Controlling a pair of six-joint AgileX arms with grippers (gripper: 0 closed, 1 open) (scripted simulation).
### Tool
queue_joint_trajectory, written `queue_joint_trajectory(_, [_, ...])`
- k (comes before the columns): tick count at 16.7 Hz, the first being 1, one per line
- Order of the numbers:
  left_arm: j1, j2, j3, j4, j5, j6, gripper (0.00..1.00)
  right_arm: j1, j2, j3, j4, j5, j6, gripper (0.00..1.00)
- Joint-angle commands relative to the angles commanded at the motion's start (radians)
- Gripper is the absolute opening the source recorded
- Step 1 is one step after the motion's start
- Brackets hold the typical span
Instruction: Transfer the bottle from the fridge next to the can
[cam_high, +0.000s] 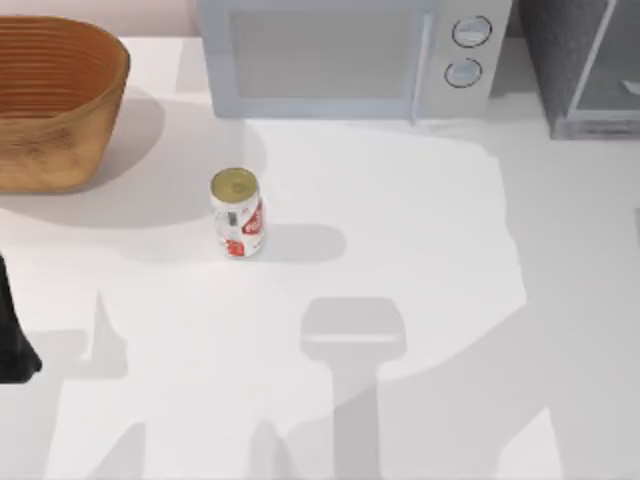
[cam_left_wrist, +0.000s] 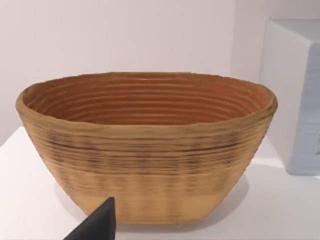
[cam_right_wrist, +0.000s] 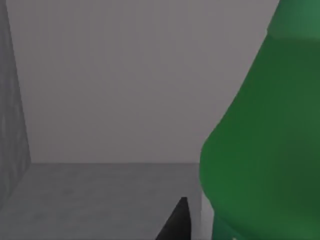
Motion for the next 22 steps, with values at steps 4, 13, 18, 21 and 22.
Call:
queue_joint_trajectory(4, [0.0,0.0,0.0,0.0,0.0,0.0,1.0,0.0,0.0,0.0,0.0,0.0,0.0,0.0])
queue_joint_trajectory(13, [0.0,0.0,0.0,0.0,0.0,0.0,1.0,-0.003,-0.121,0.031,-0.152,-0.002,0.003,0.0])
queue_joint_trajectory(18, [0.0,0.0,0.0,0.0,0.0,0.0,1.0,-0.004,-0.121,0.026,-0.151,-0.002,0.004,0.0])
queue_joint_trajectory(21, [0.0,0.0,0.0,0.0,0.0,0.0,1.0,-0.018,-0.172,-0.044,-0.121,-0.01,0.005,0.0])
queue_joint_trajectory(22, [0.0,0.0,0.0,0.0,0.0,0.0,1.0,-0.024,-0.2,-0.089,-0.105,-0.016,0.005,0.0])
